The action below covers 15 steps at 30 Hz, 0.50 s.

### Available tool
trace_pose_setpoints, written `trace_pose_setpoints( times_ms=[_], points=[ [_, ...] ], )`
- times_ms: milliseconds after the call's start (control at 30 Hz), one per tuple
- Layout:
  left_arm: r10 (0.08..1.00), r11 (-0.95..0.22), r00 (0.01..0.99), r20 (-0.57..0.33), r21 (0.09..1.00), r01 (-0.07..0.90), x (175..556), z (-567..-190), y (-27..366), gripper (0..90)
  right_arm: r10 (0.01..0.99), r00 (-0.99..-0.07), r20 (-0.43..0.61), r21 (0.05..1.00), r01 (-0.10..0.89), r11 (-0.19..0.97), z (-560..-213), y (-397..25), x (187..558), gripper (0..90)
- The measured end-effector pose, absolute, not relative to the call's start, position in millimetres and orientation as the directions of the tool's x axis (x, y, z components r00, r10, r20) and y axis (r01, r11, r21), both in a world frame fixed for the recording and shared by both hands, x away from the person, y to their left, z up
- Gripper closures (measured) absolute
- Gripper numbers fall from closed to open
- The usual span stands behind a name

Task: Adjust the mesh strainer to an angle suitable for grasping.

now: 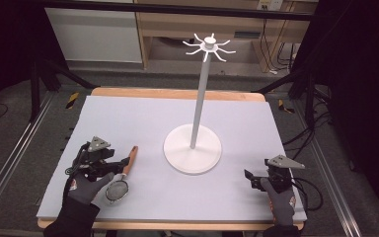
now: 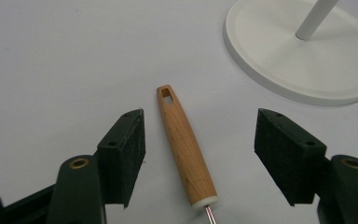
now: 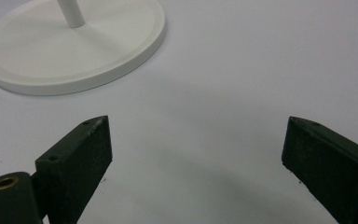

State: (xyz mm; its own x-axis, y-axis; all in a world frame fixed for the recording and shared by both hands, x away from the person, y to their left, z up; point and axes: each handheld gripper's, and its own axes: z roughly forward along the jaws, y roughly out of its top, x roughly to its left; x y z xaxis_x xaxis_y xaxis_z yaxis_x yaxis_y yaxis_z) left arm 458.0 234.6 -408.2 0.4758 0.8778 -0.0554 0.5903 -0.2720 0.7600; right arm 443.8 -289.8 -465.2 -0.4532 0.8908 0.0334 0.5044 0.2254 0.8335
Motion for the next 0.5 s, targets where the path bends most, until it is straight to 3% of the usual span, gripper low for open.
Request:
trace_pose_setpoints(
  times_ms=[500],
  points=[
    [0.875, -0.318, 0.482, -0.034, 0.711, 0.627, 475, -416, 216, 35.1, 0.891, -0.453, 0.033, 0.832, 0.506, 0.226, -465, -291, 444, 8.7]
  ],
)
